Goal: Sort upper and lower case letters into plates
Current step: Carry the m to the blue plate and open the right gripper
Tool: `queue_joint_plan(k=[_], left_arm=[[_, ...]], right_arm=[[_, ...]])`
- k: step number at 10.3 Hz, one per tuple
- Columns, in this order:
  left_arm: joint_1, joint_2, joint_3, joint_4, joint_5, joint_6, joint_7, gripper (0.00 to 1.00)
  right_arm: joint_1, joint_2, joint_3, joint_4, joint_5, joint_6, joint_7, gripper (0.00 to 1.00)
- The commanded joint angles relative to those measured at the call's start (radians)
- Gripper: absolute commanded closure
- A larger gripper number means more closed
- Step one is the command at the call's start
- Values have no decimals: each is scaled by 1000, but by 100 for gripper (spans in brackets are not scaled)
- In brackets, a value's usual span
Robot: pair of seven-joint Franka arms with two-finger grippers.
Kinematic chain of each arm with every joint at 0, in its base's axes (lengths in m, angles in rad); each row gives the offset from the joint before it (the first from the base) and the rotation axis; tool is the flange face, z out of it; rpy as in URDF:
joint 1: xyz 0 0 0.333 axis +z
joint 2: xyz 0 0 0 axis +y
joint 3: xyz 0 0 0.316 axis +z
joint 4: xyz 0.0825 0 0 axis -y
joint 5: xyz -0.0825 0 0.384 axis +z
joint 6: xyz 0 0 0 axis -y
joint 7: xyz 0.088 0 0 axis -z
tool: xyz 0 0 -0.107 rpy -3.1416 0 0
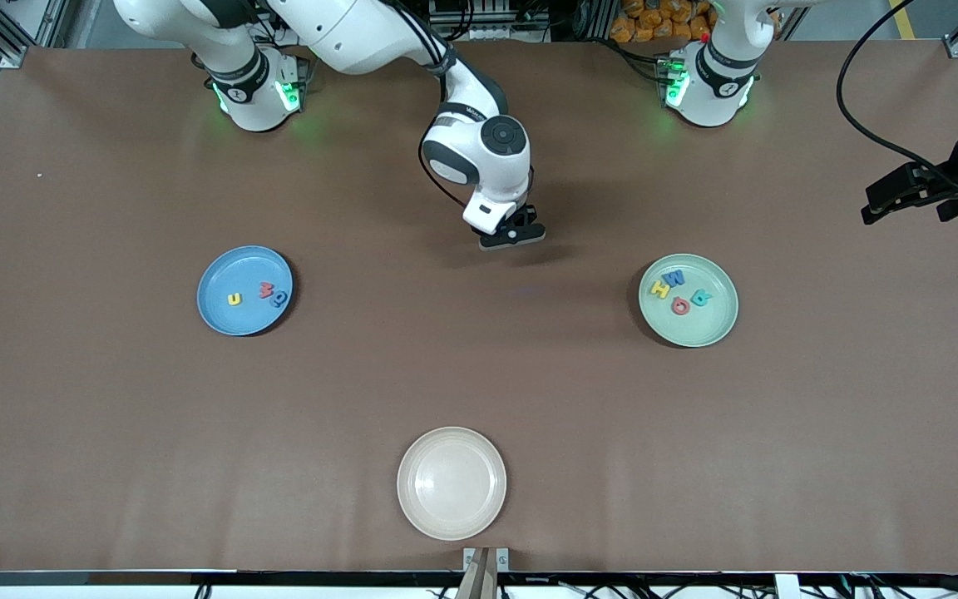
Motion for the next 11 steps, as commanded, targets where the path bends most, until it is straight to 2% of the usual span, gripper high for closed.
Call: queue_joint_plan(k=[1, 3, 7, 9, 11], left_arm=[[23, -5, 8, 17, -10, -22, 19, 0], [23, -5, 7, 17, -10, -22, 19, 0], [22, -2, 7, 17, -14, -20, 8, 0], [22, -1, 7, 15, -12, -20, 20, 0], [23, -2, 10, 15, -12, -20, 20, 0]], right_arm=[[1, -3, 0, 29, -13, -18, -7, 100], [-48, -49, -6, 28, -3, -41, -10, 100], [-264, -211, -6, 2, 46, -249, -186, 100], [-361, -320, -34, -23, 49, -395, -412, 100], [-467, -379, -55, -26, 58, -574, -633, 100]])
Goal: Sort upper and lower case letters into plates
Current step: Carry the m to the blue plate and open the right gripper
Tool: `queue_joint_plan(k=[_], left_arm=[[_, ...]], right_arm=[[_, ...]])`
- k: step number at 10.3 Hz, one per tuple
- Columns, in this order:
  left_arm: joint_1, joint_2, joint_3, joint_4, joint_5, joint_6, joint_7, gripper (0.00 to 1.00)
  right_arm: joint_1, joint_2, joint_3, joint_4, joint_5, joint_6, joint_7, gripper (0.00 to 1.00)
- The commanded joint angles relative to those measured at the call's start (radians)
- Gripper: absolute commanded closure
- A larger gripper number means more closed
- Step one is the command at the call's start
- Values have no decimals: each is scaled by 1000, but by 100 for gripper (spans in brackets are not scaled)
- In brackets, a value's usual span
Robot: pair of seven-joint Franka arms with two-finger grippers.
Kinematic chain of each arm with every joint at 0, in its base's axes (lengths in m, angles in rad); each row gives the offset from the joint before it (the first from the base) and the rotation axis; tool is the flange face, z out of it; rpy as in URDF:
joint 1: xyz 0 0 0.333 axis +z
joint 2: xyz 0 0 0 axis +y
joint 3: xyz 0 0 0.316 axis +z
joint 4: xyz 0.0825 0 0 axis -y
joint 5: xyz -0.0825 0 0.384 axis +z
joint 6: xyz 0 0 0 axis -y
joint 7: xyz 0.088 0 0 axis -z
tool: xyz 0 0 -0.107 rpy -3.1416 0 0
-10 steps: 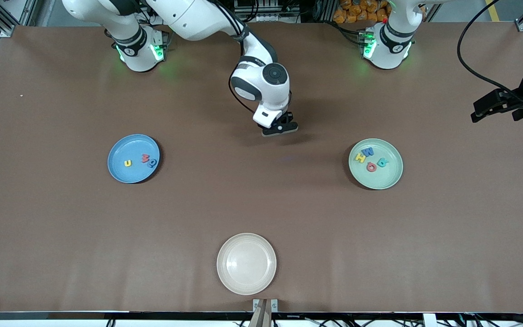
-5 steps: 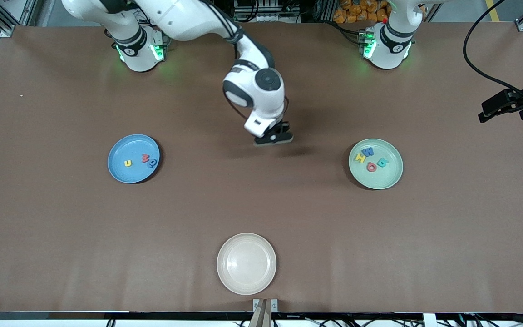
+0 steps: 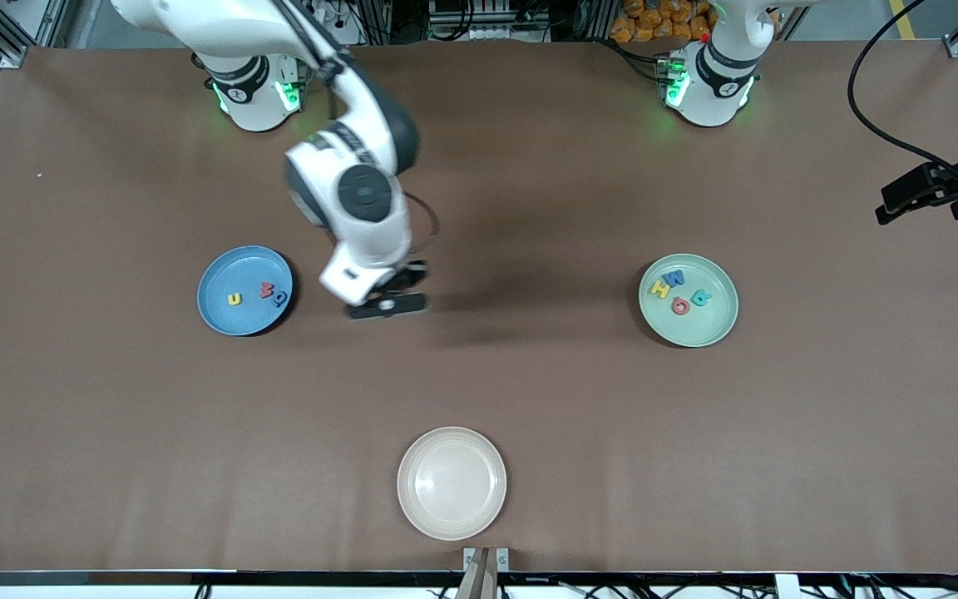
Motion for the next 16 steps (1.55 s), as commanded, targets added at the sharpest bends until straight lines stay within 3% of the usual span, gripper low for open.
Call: queue_joint_plan(k=[1, 5, 9, 10, 11, 12, 16], left_arm=[[3, -1, 30, 14, -12, -18, 22, 0], [7, -1, 46, 14, -14, -20, 20, 0], [20, -1, 46, 14, -14, -20, 19, 0], [20, -1, 46, 12, -14, -20, 19, 0], [24, -1, 46, 9, -14, -20, 19, 0], [24, -2, 44, 9, -14, -20, 19, 0], [24, -2, 42, 12, -17, -34, 22, 0]], right_arm=[[-91, -84, -26, -96, 19, -117, -192, 100], [-306, -198, -117, -300, 17, -94, -362, 100], [-325, -198, -166, -391, 18, -44, -412, 95], [-326, -193, -166, -400, 18, -16, -412, 85], [-329, -189, -166, -402, 19, -11, -412, 54], [-328, -189, -166, -403, 19, -11, -413, 1], [-316, -265, -165, -391, 25, -13, -412, 0]])
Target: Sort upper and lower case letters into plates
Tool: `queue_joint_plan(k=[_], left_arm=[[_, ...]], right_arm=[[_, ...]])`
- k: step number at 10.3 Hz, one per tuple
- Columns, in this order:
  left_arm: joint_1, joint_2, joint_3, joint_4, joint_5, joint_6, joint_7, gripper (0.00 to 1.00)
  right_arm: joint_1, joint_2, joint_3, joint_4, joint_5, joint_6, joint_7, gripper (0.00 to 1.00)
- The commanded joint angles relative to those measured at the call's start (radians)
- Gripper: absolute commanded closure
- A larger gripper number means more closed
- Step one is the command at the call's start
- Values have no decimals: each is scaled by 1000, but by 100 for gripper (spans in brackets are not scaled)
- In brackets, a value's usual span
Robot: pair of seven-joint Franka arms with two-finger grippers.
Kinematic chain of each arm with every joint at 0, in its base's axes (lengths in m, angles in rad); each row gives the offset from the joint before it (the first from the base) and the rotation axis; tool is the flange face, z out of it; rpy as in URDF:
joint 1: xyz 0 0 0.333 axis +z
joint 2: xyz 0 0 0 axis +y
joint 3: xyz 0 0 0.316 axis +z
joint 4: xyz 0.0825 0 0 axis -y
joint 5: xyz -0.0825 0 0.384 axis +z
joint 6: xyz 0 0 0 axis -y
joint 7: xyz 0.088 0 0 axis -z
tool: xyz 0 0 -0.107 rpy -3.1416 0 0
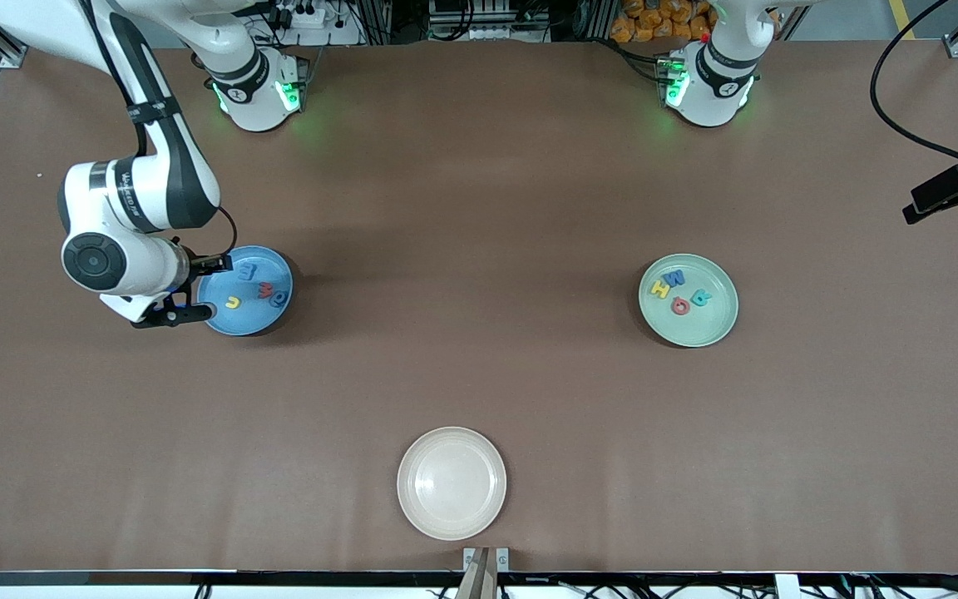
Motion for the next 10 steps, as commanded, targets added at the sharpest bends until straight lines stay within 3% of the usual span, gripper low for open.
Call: queue_joint_plan(k=[1, 5, 7, 10], left_arm=[[8, -3, -2, 9, -18, -22, 21, 0], [8, 0, -2, 11, -20, -22, 20, 0], [7, -1, -9, 9, -18, -22, 17, 0], [7, -3, -9, 12, -14, -22, 21, 0]], right_arm=[[5, -133, -1, -14, 17, -10, -5, 0], [-6, -307, 2, 50, 20, -19, -6, 0], [-33, -361, 1, 69, 107, -23, -5, 0], [-50, -379, -1, 179, 120, -116, 1, 0]])
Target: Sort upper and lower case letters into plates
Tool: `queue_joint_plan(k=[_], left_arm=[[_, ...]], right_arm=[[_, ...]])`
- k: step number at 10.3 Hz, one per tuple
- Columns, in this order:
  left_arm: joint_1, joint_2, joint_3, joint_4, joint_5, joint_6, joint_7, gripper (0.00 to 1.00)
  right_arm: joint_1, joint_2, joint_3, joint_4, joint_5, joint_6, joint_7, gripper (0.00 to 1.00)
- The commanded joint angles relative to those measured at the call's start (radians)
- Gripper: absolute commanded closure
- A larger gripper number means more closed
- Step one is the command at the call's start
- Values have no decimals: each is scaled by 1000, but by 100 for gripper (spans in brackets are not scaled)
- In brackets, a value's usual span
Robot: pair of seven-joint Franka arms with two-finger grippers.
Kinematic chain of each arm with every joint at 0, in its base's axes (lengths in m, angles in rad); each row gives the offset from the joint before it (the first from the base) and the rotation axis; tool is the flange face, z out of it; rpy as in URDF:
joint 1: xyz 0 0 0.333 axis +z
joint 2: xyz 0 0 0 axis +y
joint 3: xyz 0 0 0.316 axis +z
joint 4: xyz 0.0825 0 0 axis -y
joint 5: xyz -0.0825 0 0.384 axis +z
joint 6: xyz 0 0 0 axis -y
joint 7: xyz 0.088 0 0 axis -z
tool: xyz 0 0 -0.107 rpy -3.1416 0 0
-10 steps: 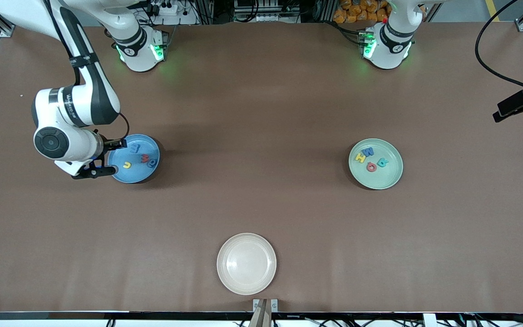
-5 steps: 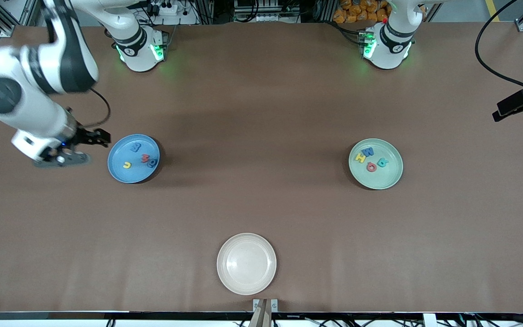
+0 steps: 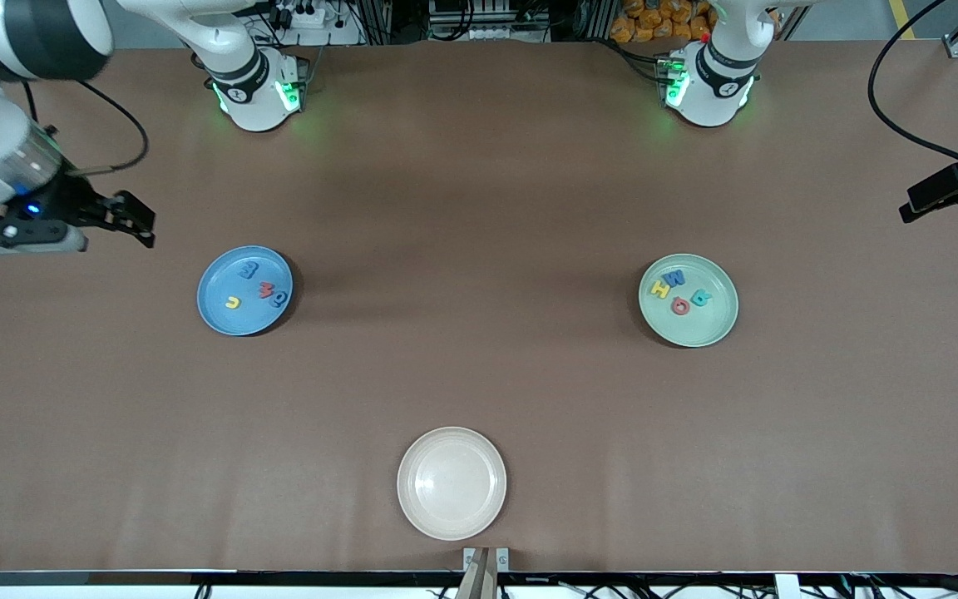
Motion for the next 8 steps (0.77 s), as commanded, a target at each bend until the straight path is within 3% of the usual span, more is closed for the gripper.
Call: queue_joint_plan(k=[1, 6, 8], left_arm=[[8, -3, -5, 11, -14, -17, 21, 0], [6, -3, -8, 8, -12, -17, 21, 0], [6, 5, -6, 8, -4, -17, 21, 0]], right_arm=[[-19, 2, 5, 113, 24, -97, 0, 0], [-26, 5, 5, 257, 75, -231, 37, 0], [-23, 4, 5, 268, 107, -263, 49, 0]])
